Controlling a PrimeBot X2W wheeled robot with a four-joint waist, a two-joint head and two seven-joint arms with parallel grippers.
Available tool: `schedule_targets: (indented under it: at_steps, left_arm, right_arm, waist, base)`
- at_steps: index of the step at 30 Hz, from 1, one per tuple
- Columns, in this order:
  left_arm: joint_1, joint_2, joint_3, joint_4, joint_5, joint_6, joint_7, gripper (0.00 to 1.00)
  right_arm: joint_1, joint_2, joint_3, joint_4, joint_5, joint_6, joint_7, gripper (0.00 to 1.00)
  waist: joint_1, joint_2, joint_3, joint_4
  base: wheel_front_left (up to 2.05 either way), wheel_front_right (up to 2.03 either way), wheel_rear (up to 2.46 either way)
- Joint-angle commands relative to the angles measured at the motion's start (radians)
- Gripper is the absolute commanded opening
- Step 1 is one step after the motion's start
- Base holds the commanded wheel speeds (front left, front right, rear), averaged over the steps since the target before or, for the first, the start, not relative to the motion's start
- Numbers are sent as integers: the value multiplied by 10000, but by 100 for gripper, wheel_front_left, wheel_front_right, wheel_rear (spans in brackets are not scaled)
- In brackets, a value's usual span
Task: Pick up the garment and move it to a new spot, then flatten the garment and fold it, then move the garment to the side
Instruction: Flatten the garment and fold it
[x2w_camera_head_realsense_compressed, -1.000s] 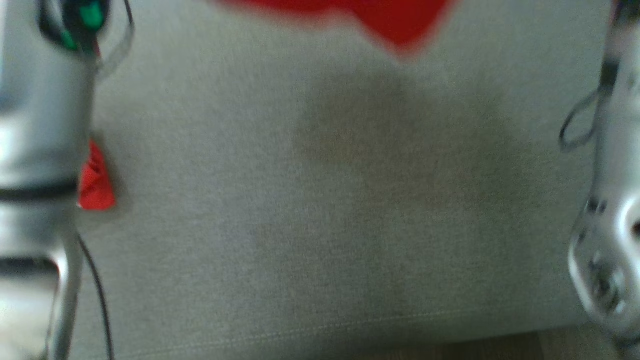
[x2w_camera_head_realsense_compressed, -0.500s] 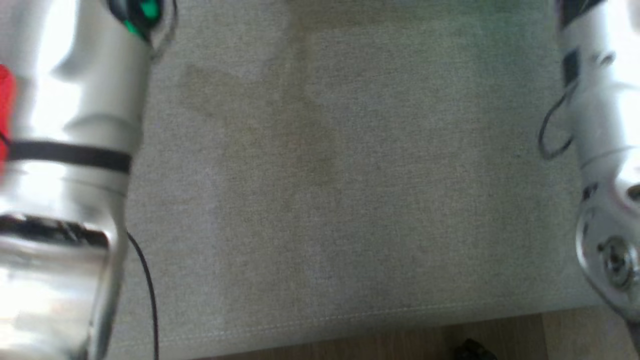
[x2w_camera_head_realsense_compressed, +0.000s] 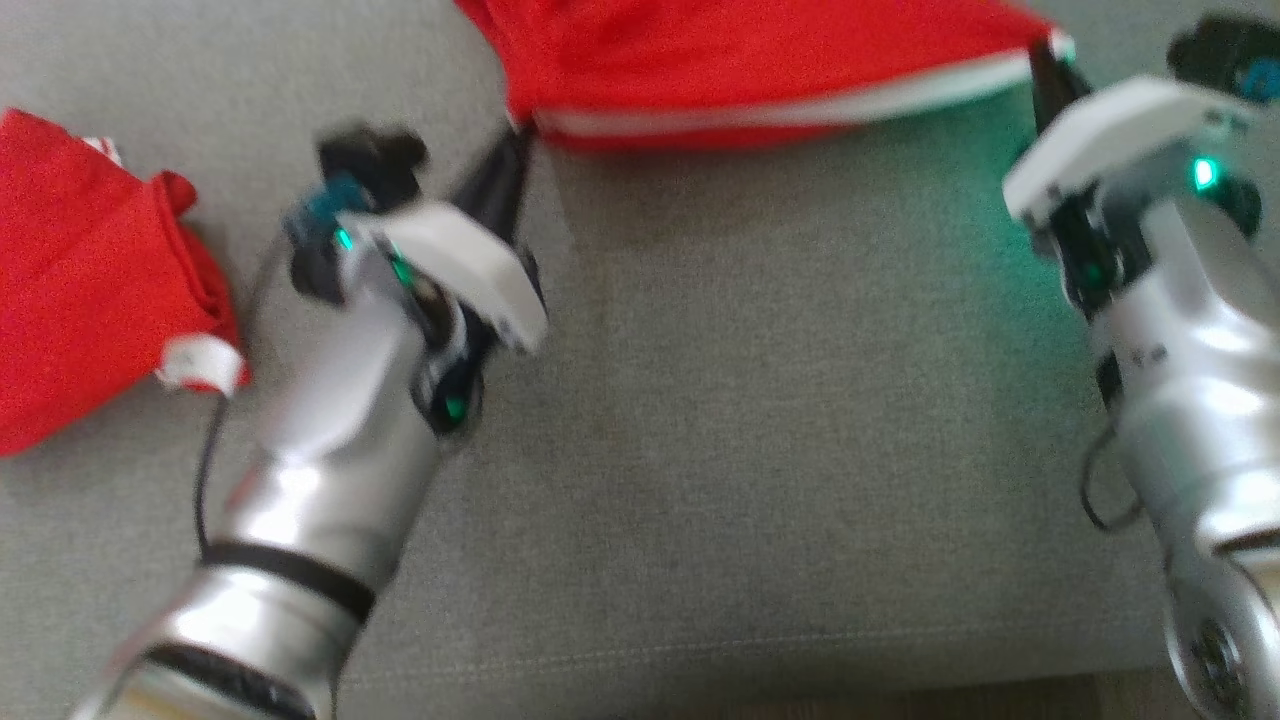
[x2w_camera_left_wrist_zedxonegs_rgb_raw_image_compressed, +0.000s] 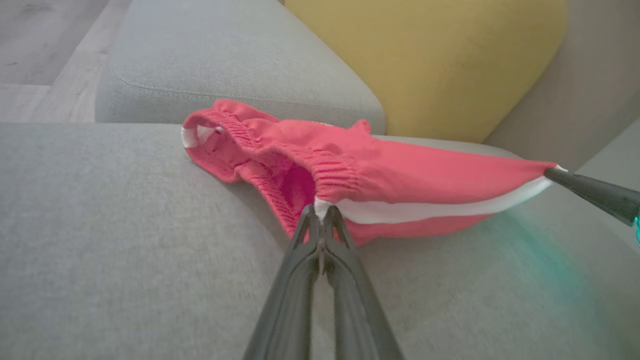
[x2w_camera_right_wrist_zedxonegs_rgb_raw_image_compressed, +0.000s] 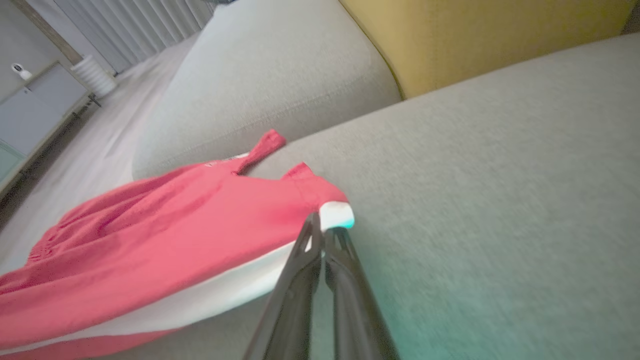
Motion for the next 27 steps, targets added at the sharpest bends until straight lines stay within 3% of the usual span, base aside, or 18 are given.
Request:
schedule_targets:
  at_steps: [1, 8, 16, 23, 27]
  left_arm:
    - [-128, 265, 125, -378, -31, -58, -101, 0]
    - [1601, 418, -938, -1249, -106, -60, -161, 0]
    - [3411, 630, -1555, -2802, -238, 44, 191, 0]
    - [5329, 1196, -2099, -4959, -416, 474, 1056, 0]
    - [6293, 1619, -2357, -6631, -467, 949, 1622, 0]
  right_arm:
    - [119, -55, 200, -360, 118, 65, 73, 0]
    - [1873, -1229, 1068, -1212, 943, 65, 1417, 0]
    - [3646, -2263, 1255, -2599, 1827, 65, 2886, 0]
    - [5620, -2962, 808, -4294, 2177, 65, 4050, 0]
    - [6866, -3272, -201, -5913, 2135, 65, 5004, 0]
  waist:
    - [0, 0, -380, 87]
    - [0, 0, -1377, 117]
    - [0, 0, -2277, 15]
    - [0, 0, -3012, -236]
    - [0, 0, -3121, -266]
  base:
    - [0, 0, 0]
    - [0, 0, 0]
    - [0, 0, 0]
    - [0, 0, 0]
    - [0, 0, 0]
